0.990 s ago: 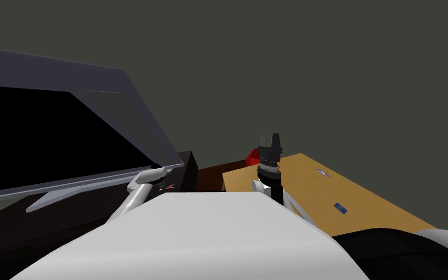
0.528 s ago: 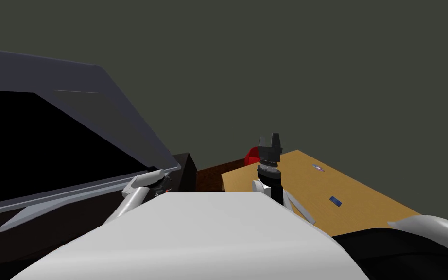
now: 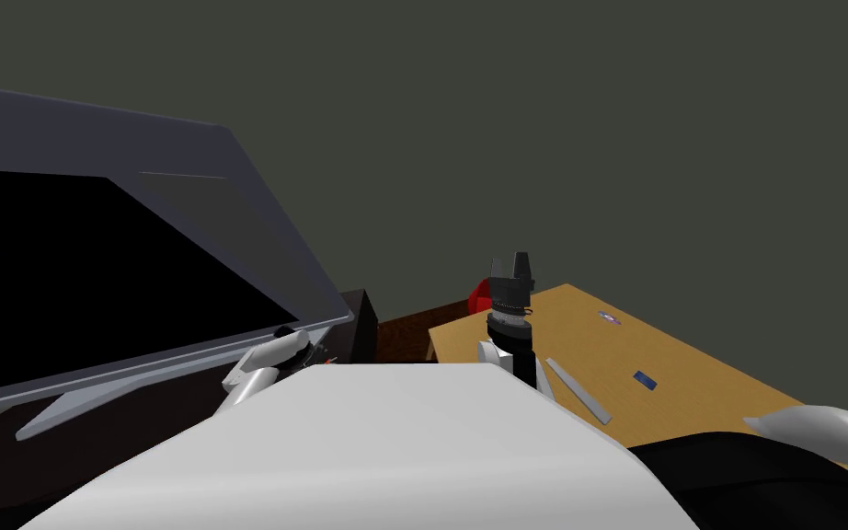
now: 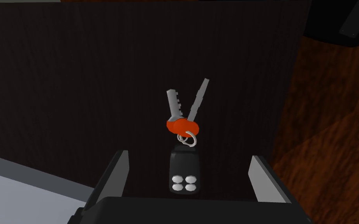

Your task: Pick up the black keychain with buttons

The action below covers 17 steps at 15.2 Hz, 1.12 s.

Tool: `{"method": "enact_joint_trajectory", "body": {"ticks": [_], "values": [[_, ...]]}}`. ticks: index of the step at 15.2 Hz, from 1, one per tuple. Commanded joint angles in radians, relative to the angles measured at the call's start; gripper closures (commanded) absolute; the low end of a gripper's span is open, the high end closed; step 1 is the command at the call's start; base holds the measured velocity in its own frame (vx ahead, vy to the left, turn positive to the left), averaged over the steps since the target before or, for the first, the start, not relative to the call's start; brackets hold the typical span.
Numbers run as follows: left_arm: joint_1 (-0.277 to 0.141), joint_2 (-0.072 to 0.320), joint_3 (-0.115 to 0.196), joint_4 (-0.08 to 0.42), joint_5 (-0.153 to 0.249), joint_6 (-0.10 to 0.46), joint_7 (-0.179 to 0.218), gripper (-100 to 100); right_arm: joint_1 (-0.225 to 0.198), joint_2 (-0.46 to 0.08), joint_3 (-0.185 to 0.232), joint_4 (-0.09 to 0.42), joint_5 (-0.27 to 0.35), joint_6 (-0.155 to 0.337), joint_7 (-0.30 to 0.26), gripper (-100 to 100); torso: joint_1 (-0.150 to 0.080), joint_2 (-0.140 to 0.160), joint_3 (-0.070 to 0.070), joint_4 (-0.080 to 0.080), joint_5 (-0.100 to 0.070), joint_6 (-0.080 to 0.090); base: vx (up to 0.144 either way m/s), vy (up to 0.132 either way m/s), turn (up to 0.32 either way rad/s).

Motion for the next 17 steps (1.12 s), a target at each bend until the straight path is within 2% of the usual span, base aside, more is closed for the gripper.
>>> {"method": "enact_joint_trajectory", "body": {"ticks": [1, 4, 5, 6, 9, 10, 11, 12, 15, 16, 17], "values": [[-0.002, -0.005, -0.008, 0.025, -0.007, -0.031, 0.003, -100, 0.000, 0.000, 0.000, 0.000, 0.000, 0.000, 0.000, 0, 0.000, 0.000, 0.000, 0.000, 0.000, 0.000, 0.006, 0.015, -0.030], [-0.005, -0.013, -0.018, 0.060, -0.018, -0.070, 0.007, -100, 0.000, 0.000, 0.000, 0.000, 0.000, 0.000, 0.000, 0, -0.005, -0.001, 0.000, 0.000, -0.001, 0.000, 0.003, 0.003, -0.015], [-0.005, -0.010, -0.015, 0.048, -0.014, -0.054, 0.006, -100, 0.000, 0.000, 0.000, 0.000, 0.000, 0.000, 0.000, 0, -0.005, 0.000, 0.000, 0.000, -0.001, 0.000, 0.000, 0.000, 0.000], [-0.002, -0.005, -0.008, 0.025, -0.007, -0.031, 0.003, 100, 0.000, 0.000, 0.000, 0.000, 0.000, 0.000, 0.000, 0, -0.005, 0.000, 0.000, 0.000, -0.001, 0.000, -0.002, -0.006, 0.017], [0.000, 0.001, 0.001, -0.003, 0.001, 0.000, 0.000, 100, 0.000, 0.000, 0.000, 0.000, 0.000, 0.000, 0.000, 0, -0.006, 0.000, 0.000, 0.000, -0.002, 0.000, -0.003, -0.013, 0.026], [0.000, -0.002, -0.003, 0.009, -0.002, -0.016, 0.001, 100, 0.000, 0.000, 0.000, 0.000, 0.000, 0.000, 0.000, 0, -0.006, 0.000, 0.000, 0.000, -0.002, 0.000, -0.001, -0.007, 0.005], [0.000, -0.002, -0.002, 0.007, -0.001, -0.011, 0.001, -100, 0.000, 0.000, 0.000, 0.000, 0.000, 0.000, 0.000, 0, -0.006, 0.000, 0.000, 0.000, -0.002, 0.000, 0.000, 0.000, 0.000], [-0.004, -0.012, -0.014, 0.040, -0.010, -0.047, 0.005, -100, 0.000, 0.000, 0.000, 0.000, 0.000, 0.000, 0.000, 0, -0.006, 0.000, 0.000, 0.000, -0.002, 0.000, 0.003, 0.015, -0.012], [-0.009, -0.023, -0.026, 0.073, -0.018, -0.082, 0.010, -100, 0.000, 0.000, 0.000, 0.000, 0.000, 0.000, 0.000, 0, -0.003, 0.000, 0.000, 0.000, -0.001, 0.000, 0.003, 0.034, -0.019], [-0.010, -0.025, -0.029, 0.082, -0.020, -0.091, 0.011, -100, 0.000, 0.000, 0.000, 0.000, 0.000, 0.000, 0.000, 0, -0.003, -0.001, 0.000, 0.000, -0.001, 0.000, 0.004, 0.030, -0.028], [-0.010, -0.020, -0.024, 0.069, -0.017, -0.074, 0.009, -100, 0.000, 0.000, 0.000, 0.000, 0.000, 0.000, 0.000, 0, -0.003, -0.001, 0.000, 0.000, -0.001, 0.000, 0.002, 0.016, -0.012]]}}
